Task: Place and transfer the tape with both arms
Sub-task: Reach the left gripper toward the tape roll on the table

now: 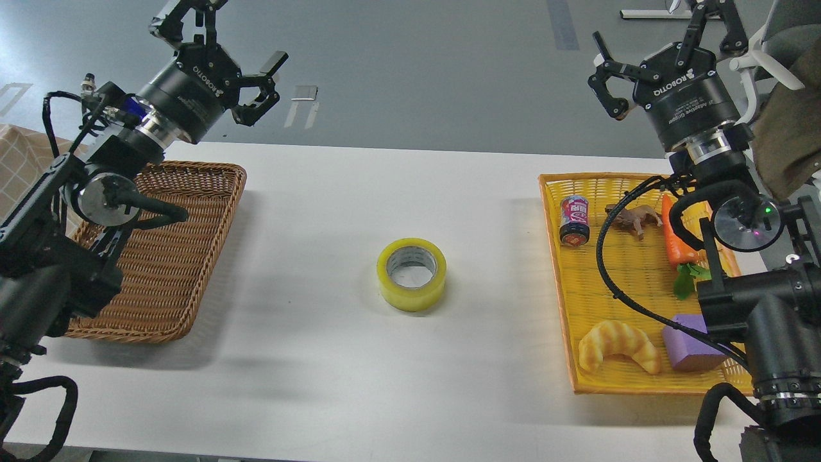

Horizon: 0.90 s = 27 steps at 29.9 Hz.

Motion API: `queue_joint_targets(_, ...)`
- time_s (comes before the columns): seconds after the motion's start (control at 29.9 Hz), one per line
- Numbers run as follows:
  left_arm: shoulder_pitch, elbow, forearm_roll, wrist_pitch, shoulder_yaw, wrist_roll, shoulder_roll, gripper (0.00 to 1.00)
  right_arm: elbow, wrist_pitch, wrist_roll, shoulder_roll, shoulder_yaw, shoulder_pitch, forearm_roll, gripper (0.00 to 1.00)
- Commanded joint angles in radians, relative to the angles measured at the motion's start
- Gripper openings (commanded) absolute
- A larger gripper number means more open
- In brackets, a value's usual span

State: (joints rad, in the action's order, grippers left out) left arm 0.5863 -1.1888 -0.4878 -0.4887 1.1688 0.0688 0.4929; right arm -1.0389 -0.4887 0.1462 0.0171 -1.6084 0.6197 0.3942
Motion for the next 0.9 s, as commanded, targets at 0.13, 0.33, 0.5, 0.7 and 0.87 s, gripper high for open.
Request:
queue_joint_targets(0.13,-0.022,-0.147,-0.256,0.000,0.002,-0.001,0.022,0.99,-0.001,0.000,-0.001,0.015,0.002,-0.009,0.000,1.00)
queue_joint_targets(0.33,-0.022,-0.207,-0.464,0.000,-0.001,-0.003,0.013,0.99,-0.006,0.000,-0.001,0.038,0.002,-0.031,0.000,1.00)
queue_joint_targets(0.5,-0.022,-0.209,-0.656,0.000,-0.035,-0.001,0.010,0.99,-0.007,0.000,-0.001,0.060,0.002,-0.038,0.000,1.00)
queue_joint_targets(0.7,-0.023,-0.215,-0.853,0.000,-0.078,0.008,0.006,0.99,-0.007,0.000,-0.001,0.067,0.001,-0.048,0.000,1.00)
queue_joint_targets(0.87,-0.022,-0.262,-1.070,0.000,-0.138,0.008,0.013,0.99,-0.004,0.000,-0.002,0.067,0.001,-0.055,0.000,1.00)
